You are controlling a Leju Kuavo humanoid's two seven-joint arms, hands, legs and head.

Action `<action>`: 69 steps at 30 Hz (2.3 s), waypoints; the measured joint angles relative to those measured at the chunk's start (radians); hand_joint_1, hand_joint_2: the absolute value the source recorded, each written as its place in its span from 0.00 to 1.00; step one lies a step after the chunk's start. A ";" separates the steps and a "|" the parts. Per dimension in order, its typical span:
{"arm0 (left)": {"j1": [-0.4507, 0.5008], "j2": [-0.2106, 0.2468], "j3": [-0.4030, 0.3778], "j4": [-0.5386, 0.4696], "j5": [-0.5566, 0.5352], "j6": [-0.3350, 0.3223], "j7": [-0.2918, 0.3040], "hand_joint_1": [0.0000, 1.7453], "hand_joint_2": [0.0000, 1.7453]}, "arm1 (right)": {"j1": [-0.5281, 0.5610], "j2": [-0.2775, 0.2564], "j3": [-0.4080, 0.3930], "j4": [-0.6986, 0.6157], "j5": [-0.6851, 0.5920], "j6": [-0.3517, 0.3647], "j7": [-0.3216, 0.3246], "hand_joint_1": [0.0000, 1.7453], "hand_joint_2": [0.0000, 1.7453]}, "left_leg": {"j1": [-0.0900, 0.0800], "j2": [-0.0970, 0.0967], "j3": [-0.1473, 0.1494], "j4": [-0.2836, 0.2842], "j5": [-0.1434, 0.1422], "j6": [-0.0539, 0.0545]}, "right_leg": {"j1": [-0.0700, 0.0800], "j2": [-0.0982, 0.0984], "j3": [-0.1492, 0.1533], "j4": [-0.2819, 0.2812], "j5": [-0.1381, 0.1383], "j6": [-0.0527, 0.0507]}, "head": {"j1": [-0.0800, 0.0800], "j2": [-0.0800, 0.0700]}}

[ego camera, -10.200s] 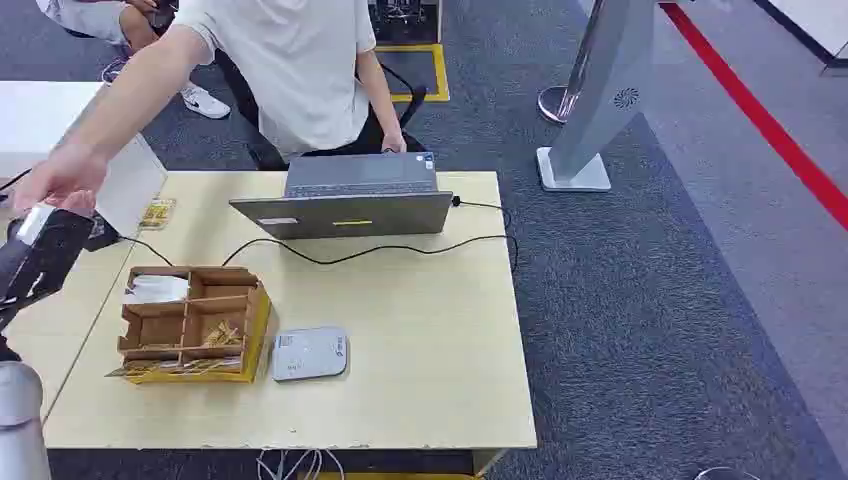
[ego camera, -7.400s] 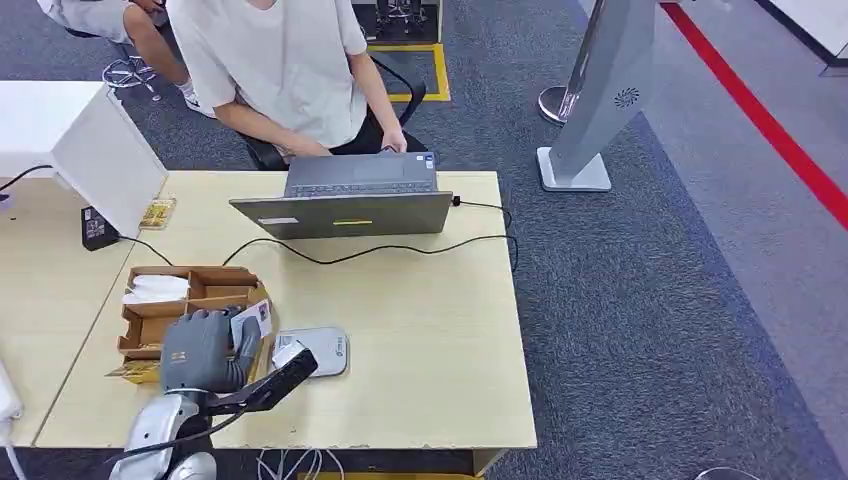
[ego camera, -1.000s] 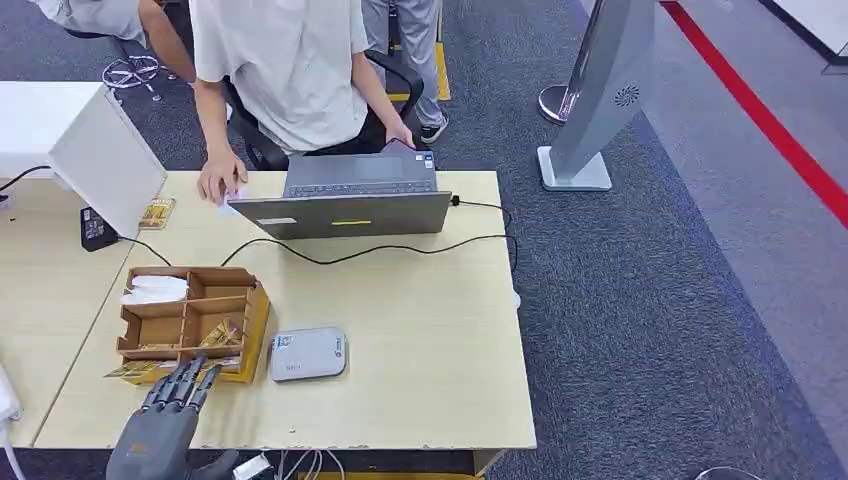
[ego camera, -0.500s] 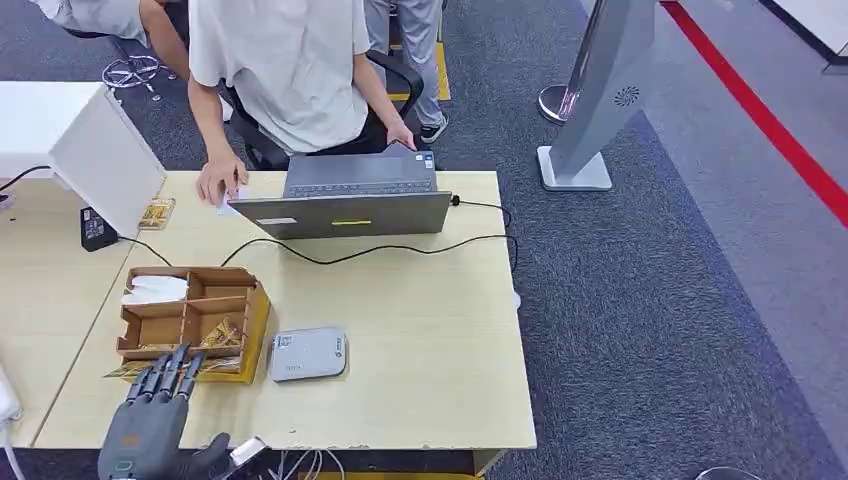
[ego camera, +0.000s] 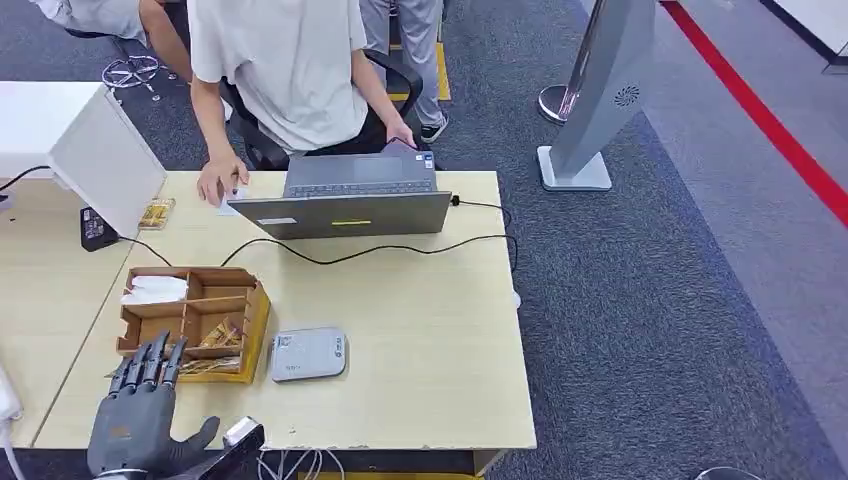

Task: Pass the card to the sensor for recognition and then transmit it.

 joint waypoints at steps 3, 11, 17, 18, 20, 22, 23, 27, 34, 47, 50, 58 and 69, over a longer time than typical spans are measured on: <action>-0.002 -0.016 0.017 0.002 -0.005 0.000 0.003 0.00 1.00 | 0.000 0.000 0.000 0.000 0.000 0.000 0.000 0.00 1.00 | 0.000 0.000 0.000 0.000 0.000 0.000 | 0.000 0.000 0.000 0.000 0.000 0.000 | 0.000 0.000; -0.018 -0.058 0.060 0.030 -0.022 0.001 0.002 0.00 1.00 | 0.000 0.000 0.000 0.000 0.016 0.000 0.001 0.00 1.00 | 0.000 0.000 0.000 0.000 0.000 0.000 | 0.000 0.000 0.000 0.000 0.000 0.000 | 0.000 0.000; -0.031 -0.085 0.082 0.048 -0.034 -0.002 0.004 0.00 1.00 | 0.000 0.000 0.000 0.000 0.018 0.000 0.002 0.00 1.00 | 0.000 0.000 0.000 0.000 0.000 0.000 | 0.000 0.000 0.001 0.000 0.000 0.000 | 0.000 0.000; -0.034 -0.091 0.085 0.052 -0.036 -0.002 0.004 0.00 1.00 | 0.000 0.000 0.000 0.000 0.018 0.000 0.002 0.00 1.00 | 0.000 0.000 0.000 0.000 0.000 0.000 | 0.000 0.000 0.001 0.000 0.000 0.000 | 0.000 0.000; -0.038 -0.098 0.090 0.059 -0.041 -0.003 0.004 0.00 1.00 | 0.000 0.000 0.000 0.000 0.018 0.000 0.002 0.00 1.00 | 0.000 0.000 0.000 0.000 0.000 0.000 | 0.000 0.000 0.001 0.000 0.000 0.000 | 0.000 0.000; -0.043 -0.105 0.096 0.067 -0.043 -0.003 0.004 0.00 1.00 | 0.000 0.000 0.000 0.000 0.018 0.000 0.002 0.00 1.00 | 0.000 0.000 0.000 0.000 0.000 0.000 | 0.000 0.000 0.001 0.000 0.000 0.000 | 0.000 0.000; -0.045 -0.109 0.101 0.070 -0.045 -0.004 0.004 0.00 1.00 | 0.000 0.000 0.000 0.000 0.018 0.000 0.002 0.00 1.00 | 0.000 0.000 0.000 0.000 0.000 0.000 | 0.000 0.000 0.001 0.000 0.000 0.000 | 0.000 0.000; -0.050 -0.117 0.106 0.079 -0.046 -0.005 0.004 0.00 1.00 | 0.000 0.000 0.000 0.000 0.018 0.000 0.002 0.00 1.00 | 0.000 0.000 0.000 0.000 0.000 0.000 | 0.000 0.000 0.001 0.000 0.000 0.000 | 0.000 0.000; -0.058 -0.129 0.111 0.095 -0.048 -0.013 0.002 0.00 1.00 | 0.000 0.000 0.000 0.000 0.024 0.001 0.002 0.00 1.00 | 0.000 0.000 0.000 0.000 0.000 0.000 | 0.000 0.000 0.001 0.000 0.000 0.000 | 0.000 0.000; -0.095 -0.173 0.150 0.151 -0.063 -0.014 -0.046 1.00 1.00 | -0.001 0.000 0.000 0.000 0.037 0.003 0.002 0.00 1.00 | 0.000 0.000 0.000 0.000 0.000 0.000 | 0.000 0.000 0.002 0.000 0.000 0.000 | 0.000 0.000; -0.106 -0.183 0.165 0.173 -0.057 -0.014 -0.062 1.00 1.00 | -0.001 0.000 0.000 0.000 0.039 0.003 0.000 0.00 1.00 | 0.000 0.000 0.000 0.000 0.000 0.000 | 0.000 0.000 0.002 0.000 0.000 0.000 | 0.000 0.000; -0.113 -0.203 0.187 0.203 -0.047 -0.012 -0.090 1.00 1.00 | -0.001 0.000 0.000 0.000 0.051 0.008 0.000 0.00 1.00 | 0.000 0.000 0.000 0.000 0.000 0.000 | 0.000 0.000 0.002 0.000 0.000 0.000 | 0.000 0.000; -0.112 -0.214 0.199 0.216 -0.055 0.018 -0.099 1.00 1.00 | -0.001 0.000 0.000 0.000 0.051 0.010 -0.001 0.00 1.00 | 0.000 0.000 0.000 0.000 0.000 0.000 | 0.000 0.000 0.002 0.000 0.000 0.000 | 0.000 0.000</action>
